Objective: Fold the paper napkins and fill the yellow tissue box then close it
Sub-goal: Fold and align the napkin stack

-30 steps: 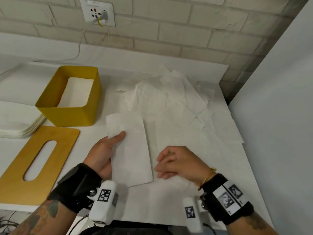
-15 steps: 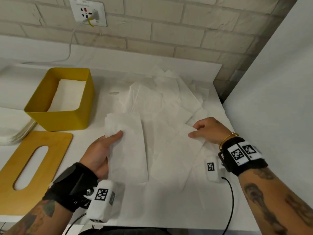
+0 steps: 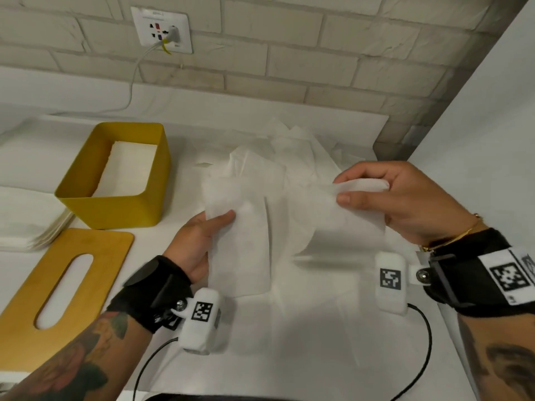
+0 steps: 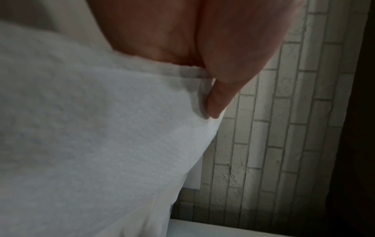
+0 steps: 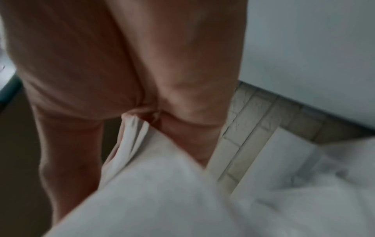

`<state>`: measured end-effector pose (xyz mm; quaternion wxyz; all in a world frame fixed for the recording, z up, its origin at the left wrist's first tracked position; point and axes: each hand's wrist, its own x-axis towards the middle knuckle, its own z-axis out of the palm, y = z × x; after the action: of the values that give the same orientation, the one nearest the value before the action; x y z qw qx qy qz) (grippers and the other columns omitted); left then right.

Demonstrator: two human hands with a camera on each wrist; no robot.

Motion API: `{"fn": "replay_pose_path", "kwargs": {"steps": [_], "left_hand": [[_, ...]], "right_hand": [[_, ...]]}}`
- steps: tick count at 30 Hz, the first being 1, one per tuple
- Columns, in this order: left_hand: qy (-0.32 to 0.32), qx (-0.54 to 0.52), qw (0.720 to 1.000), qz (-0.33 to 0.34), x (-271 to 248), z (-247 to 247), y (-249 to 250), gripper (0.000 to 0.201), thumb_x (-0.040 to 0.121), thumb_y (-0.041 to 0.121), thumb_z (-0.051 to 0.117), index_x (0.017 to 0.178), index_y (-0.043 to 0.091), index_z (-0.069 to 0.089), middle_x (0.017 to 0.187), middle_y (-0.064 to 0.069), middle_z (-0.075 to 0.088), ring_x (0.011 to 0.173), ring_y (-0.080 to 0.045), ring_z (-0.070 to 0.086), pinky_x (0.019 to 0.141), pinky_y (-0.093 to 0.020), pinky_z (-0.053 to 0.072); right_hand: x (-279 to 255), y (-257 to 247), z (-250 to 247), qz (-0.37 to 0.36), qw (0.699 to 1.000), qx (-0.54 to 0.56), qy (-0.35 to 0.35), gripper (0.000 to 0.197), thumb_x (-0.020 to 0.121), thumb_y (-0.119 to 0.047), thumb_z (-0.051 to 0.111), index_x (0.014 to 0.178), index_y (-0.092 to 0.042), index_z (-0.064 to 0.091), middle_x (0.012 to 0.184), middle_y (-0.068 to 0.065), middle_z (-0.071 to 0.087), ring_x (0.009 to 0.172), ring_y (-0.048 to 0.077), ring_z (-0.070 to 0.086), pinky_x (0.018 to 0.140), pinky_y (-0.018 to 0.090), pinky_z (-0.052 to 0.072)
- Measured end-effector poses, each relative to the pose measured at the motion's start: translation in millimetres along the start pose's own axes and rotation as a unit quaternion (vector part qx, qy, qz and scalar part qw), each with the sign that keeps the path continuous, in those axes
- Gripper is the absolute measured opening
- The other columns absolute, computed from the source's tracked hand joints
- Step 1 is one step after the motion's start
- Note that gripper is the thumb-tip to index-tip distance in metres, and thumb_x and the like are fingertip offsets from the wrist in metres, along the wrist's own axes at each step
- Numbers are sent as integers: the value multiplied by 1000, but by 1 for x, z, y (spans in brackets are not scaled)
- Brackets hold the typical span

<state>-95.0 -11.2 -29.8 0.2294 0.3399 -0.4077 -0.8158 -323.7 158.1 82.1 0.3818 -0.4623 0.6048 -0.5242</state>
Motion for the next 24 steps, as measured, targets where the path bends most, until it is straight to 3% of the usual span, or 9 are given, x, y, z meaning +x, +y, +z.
{"fn": "replay_pose_path", "kwargs": {"steps": [4, 6, 9, 12, 15, 21, 24], "left_hand": [[-34, 12, 999, -6, 3, 18, -6, 33, 96, 6, 58, 128, 2, 64, 122, -22, 70, 105, -37, 71, 90, -44, 60], [-66, 7, 998, -9, 3, 24, -10, 43, 92, 3, 61, 135, 3, 59, 128, -23, 67, 118, -43, 64, 100, -50, 54], [-108, -8, 994, -13, -2, 33, -12, 47, 85, 8, 67, 132, 9, 63, 129, -19, 68, 119, -37, 65, 102, -47, 54], [-122, -33, 992, -24, -8, 38, -12, 39, 96, 31, 54, 129, 15, 65, 131, -14, 68, 122, -29, 65, 105, -43, 50], [-124, -42, 991, -31, -8, 37, -13, 48, 107, 44, 36, 137, 17, 60, 134, -11, 66, 125, -26, 63, 109, -43, 44], [-113, -28, 993, -20, -4, 37, -16, 56, 106, 53, 29, 140, 18, 56, 134, -8, 67, 125, -24, 63, 110, -43, 44], [-110, 7, 994, -3, -4, 39, -17, 53, 103, 53, 34, 135, 19, 60, 130, -6, 69, 123, -22, 65, 109, -43, 45]], "right_hand": [[15, -1, 30, 11, 995, 96, -32, 17, 68, -8, 75, 81, -17, 80, 84, 1, 75, 78, 12, 72, 73, 21, 59], [27, 12, 41, 43, 994, 98, -11, 23, 67, -14, 81, 89, -14, 77, 93, 8, 76, 85, 19, 73, 85, 34, 61], [42, 33, 55, 93, 994, 27, 42, 23, 74, -20, 86, 94, -15, 76, 108, 10, 76, 102, 29, 73, 102, 52, 53], [49, 47, 63, 96, 992, -28, 73, 17, 80, -20, 85, 95, -15, 77, 111, 1, 76, 107, 22, 71, 105, 49, 51], [51, 50, 65, 93, 990, -55, 95, 16, 81, -22, 84, 96, -19, 78, 109, -7, 76, 106, 14, 71, 105, 44, 52], [56, 54, 66, 97, 987, -68, 113, 13, 80, -27, 86, 91, -25, 79, 104, -6, 77, 106, 15, 70, 106, 46, 51], [59, 56, 66, 100, 985, -73, 122, 14, 79, -30, 86, 90, -26, 79, 102, -5, 77, 105, 18, 71, 103, 48, 52]]}}
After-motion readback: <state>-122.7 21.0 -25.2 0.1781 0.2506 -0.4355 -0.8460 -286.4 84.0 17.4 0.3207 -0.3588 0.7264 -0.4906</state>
